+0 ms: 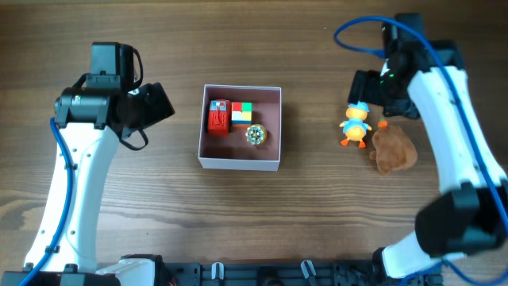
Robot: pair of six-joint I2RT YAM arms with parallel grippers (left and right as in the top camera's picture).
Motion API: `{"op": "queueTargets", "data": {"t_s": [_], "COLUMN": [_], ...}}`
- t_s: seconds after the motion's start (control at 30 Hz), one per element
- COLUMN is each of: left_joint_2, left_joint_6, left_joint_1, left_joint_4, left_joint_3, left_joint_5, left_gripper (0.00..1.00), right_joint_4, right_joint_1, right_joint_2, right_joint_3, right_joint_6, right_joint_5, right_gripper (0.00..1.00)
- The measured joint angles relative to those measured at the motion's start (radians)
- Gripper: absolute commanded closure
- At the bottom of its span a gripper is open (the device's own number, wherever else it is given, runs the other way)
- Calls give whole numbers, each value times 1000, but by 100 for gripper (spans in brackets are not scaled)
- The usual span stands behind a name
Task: Pack container
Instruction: 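Grasp the yellow duck figure with the right gripper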
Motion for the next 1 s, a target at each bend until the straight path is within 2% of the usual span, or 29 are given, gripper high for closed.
{"op": "queueTargets", "data": {"t_s": [0.27, 0.5, 0.77, 0.83, 0.93, 0.97, 1.0], "left_joint_2": [0, 0, 0, 0, 0, 0, 0], "left_joint_6": [0, 0, 0, 0, 0, 0, 0], "left_joint_1": [0, 0, 0, 0, 0, 0, 0], "left_joint_4": [-6, -6, -17, -17, -17, -17, -17], "left_joint_3": [0, 0, 0, 0, 0, 0, 0], "left_joint_5": [0, 0, 0, 0, 0, 0, 0], "left_gripper": [23, 23, 22, 23, 23, 23, 23], "right_joint_4": [68, 89, 203, 212, 220, 220, 220], "right_joint_1": [0, 0, 0, 0, 0, 0, 0], "right_joint_2": [279, 288, 288, 288, 288, 288, 288], "right_joint_3": [-43, -45, -151, -152, -152, -152, -152], "right_joint_6": [-76, -128, -127, -127, -121, -116, -119], "right_joint_5": [-87, -129, -129, -129, -129, -129, -127], "right_gripper": [0, 0, 1, 12, 38, 40, 47]}}
